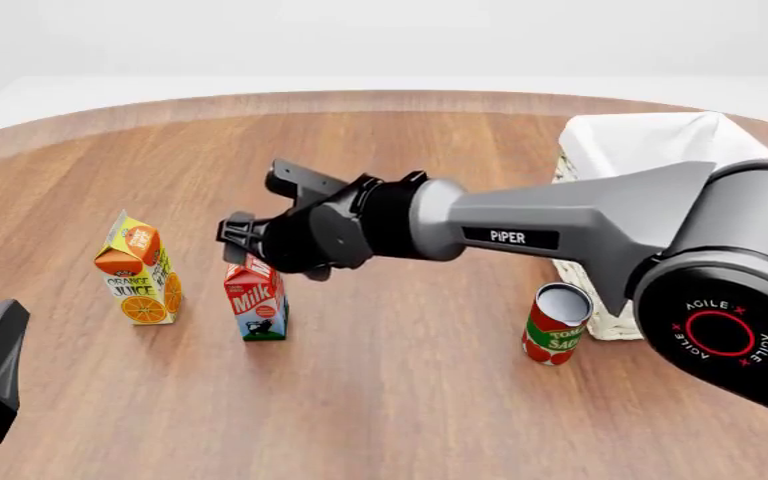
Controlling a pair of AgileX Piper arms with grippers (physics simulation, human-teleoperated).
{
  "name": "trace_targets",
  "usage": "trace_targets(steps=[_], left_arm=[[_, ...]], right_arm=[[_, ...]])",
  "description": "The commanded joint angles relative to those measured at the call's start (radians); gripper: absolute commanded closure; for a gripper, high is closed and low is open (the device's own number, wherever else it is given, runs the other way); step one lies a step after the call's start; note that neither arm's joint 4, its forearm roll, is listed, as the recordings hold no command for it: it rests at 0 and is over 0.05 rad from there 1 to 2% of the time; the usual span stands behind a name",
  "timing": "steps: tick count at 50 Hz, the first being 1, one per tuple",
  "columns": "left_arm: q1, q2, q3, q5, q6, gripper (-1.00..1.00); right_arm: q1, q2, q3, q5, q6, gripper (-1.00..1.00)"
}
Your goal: Pick the milk and place it in the basket.
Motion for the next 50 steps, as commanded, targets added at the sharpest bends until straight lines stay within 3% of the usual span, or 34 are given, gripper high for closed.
trace_targets(steps=[1, 50], left_arm=[[0.0, 0.0, 0.0, 0.0, 0.0, -1.0], [0.0, 0.0, 0.0, 0.0, 0.0, -1.0]], right_arm=[[0.002, 0.021, -0.02, 0.002, 0.004, -1.0], [0.003, 0.039, 0.009, -0.036, 0.022, -1.0]])
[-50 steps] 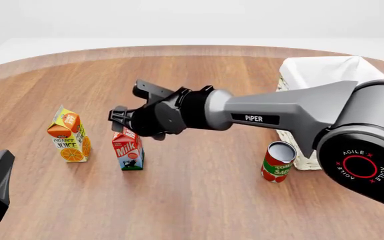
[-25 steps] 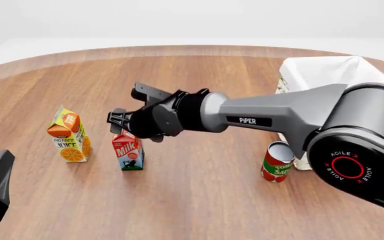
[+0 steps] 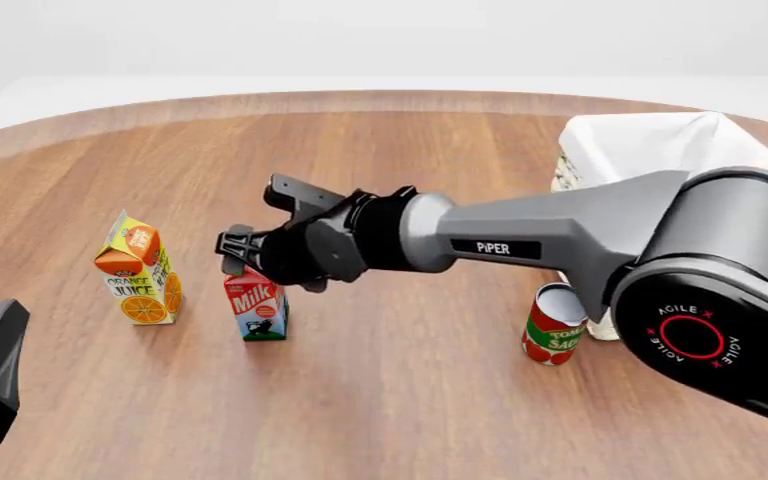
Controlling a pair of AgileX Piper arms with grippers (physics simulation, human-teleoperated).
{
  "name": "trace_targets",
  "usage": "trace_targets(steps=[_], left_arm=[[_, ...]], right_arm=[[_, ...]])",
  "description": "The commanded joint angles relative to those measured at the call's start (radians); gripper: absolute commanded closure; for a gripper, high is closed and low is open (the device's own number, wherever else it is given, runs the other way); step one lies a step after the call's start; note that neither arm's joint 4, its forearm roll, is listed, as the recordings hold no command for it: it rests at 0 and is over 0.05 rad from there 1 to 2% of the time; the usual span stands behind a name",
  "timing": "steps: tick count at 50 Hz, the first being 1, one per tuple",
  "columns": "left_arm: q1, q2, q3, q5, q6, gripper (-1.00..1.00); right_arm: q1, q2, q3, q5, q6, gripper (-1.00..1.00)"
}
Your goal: Pick the milk and place it in the basket.
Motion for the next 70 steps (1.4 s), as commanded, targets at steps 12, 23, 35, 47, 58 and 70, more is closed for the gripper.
trace_targets(steps=[12, 23, 35, 47, 58, 70], left_arm=[[0.0, 0.0, 0.0, 0.0, 0.0, -1.0], [0.0, 0.0, 0.0, 0.0, 0.0, -1.0], [0.0, 0.0, 0.0, 0.0, 0.0, -1.0], [0.0, 0.0, 0.0, 0.0, 0.0, -1.0], [0.0, 0.0, 0.0, 0.0, 0.0, -1.0], [0.0, 0.0, 0.0, 0.0, 0.0, -1.0]], right_arm=[[-0.005, 0.016, 0.0, -0.015, 0.0, -1.0], [-0.011, 0.0, -0.004, -0.021, -0.016, 1.0], [-0.019, -0.017, -0.013, -0.014, -0.03, 1.0], [-0.026, -0.032, -0.018, -0.007, -0.042, 1.0], [-0.034, -0.05, -0.011, -0.008, -0.053, 1.0], [-0.043, -0.082, 0.015, -0.015, -0.061, 1.0]])
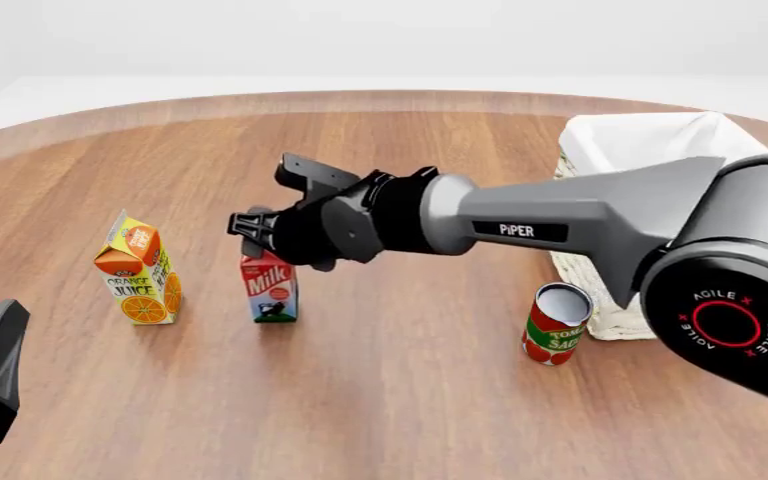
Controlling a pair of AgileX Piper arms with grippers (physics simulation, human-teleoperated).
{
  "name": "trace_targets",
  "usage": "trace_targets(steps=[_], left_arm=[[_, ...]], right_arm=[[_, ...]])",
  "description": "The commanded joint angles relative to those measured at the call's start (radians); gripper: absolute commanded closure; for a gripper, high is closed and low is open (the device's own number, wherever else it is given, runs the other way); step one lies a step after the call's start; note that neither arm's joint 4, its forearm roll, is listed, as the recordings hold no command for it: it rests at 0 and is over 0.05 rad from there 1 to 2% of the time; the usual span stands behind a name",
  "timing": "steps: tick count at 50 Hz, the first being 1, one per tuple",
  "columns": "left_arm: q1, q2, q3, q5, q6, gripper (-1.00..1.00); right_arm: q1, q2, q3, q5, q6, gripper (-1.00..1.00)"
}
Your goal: Pick the milk and place it in the basket.
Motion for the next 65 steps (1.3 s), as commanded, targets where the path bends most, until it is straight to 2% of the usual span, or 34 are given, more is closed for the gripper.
trace_targets(steps=[1, 18, 44, 65], left_arm=[[0.0, 0.0, 0.0, 0.0, 0.0, -1.0], [0.0, 0.0, 0.0, 0.0, 0.0, -1.0], [0.0, 0.0, 0.0, 0.0, 0.0, -1.0], [0.0, 0.0, 0.0, 0.0, 0.0, -1.0]], right_arm=[[-0.009, -0.044, 0.007, -0.013, 0.0, 1.0], [-0.039, -0.132, 0.043, -0.012, -0.021, 1.0], [-0.135, -0.4, 0.204, -0.029, -0.066, 1.0], [-0.192, -0.54, 0.254, -0.007, -0.091, 1.0]])
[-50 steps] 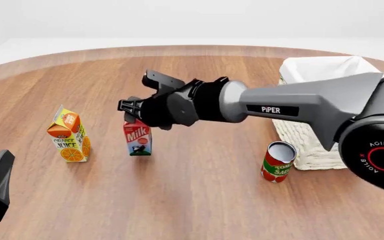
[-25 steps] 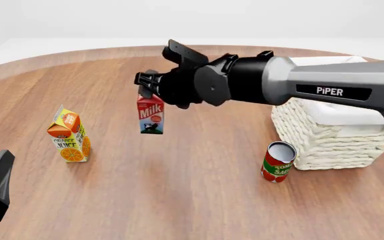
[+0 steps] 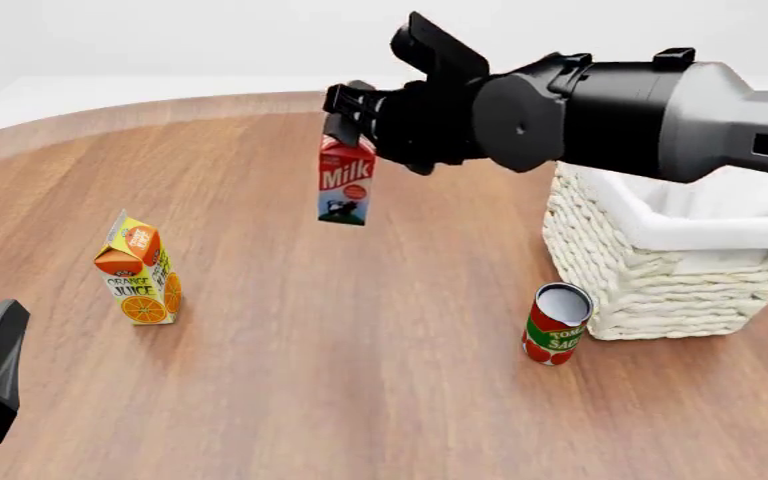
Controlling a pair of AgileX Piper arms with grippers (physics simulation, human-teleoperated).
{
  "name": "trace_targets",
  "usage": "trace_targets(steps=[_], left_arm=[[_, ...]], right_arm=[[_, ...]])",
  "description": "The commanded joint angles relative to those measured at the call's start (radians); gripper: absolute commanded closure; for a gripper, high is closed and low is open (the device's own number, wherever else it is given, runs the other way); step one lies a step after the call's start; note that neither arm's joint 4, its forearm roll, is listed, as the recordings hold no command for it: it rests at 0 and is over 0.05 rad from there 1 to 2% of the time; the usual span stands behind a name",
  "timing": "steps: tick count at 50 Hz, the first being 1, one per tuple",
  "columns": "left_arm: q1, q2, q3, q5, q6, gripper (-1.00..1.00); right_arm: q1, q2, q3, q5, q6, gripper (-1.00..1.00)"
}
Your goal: Pick the milk and place it in the basket.
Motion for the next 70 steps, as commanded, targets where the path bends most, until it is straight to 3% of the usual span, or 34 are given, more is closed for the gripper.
trace_targets(steps=[1, 31, 70], left_arm=[[0.0, 0.0, 0.0, 0.0, 0.0, -1.0], [0.0, 0.0, 0.0, 0.0, 0.0, -1.0], [0.0, 0.0, 0.0, 0.0, 0.0, -1.0]], right_arm=[[-0.043, -0.102, 0.013, 0.008, -0.013, 1.0], [-0.2, -0.306, 0.013, 0.099, -0.103, 1.0], [-0.454, -0.418, 0.006, 0.133, -0.118, 1.0]])
